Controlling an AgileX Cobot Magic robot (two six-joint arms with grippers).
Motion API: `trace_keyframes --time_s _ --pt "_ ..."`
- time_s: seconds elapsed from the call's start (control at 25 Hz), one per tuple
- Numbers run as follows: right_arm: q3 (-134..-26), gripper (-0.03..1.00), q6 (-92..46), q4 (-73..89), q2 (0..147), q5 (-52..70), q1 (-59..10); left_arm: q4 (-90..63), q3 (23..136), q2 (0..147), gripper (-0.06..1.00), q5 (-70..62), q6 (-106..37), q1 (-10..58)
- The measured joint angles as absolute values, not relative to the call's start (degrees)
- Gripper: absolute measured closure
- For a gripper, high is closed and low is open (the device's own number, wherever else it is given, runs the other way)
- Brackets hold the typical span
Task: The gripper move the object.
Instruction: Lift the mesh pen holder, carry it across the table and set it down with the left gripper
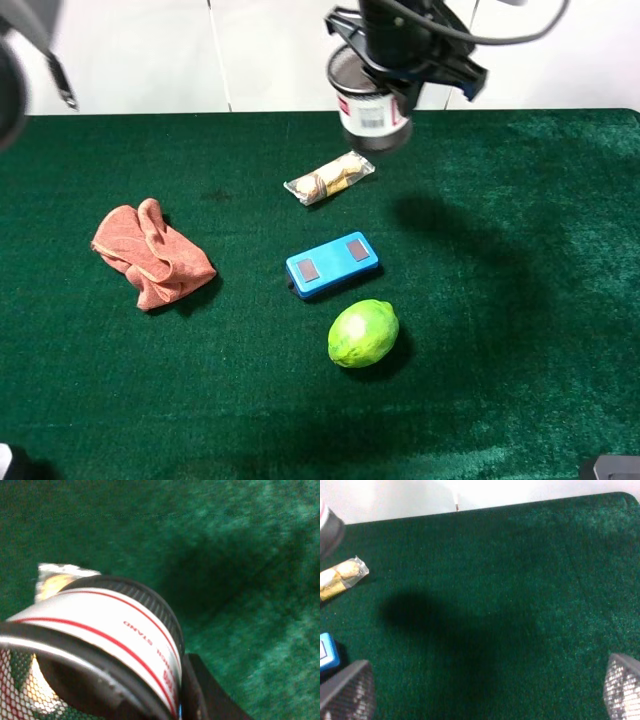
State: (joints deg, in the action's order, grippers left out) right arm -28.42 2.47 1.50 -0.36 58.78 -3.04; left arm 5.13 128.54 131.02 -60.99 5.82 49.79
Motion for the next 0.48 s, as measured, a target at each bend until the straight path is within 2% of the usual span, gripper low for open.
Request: trace_keyframes --time_s 0.48 --pt "-28.4 0.27 2.5 1.5 -0.4 58.7 -3.0 -1.6 130.0 135.6 0.86 -56.6 3.6 52.8"
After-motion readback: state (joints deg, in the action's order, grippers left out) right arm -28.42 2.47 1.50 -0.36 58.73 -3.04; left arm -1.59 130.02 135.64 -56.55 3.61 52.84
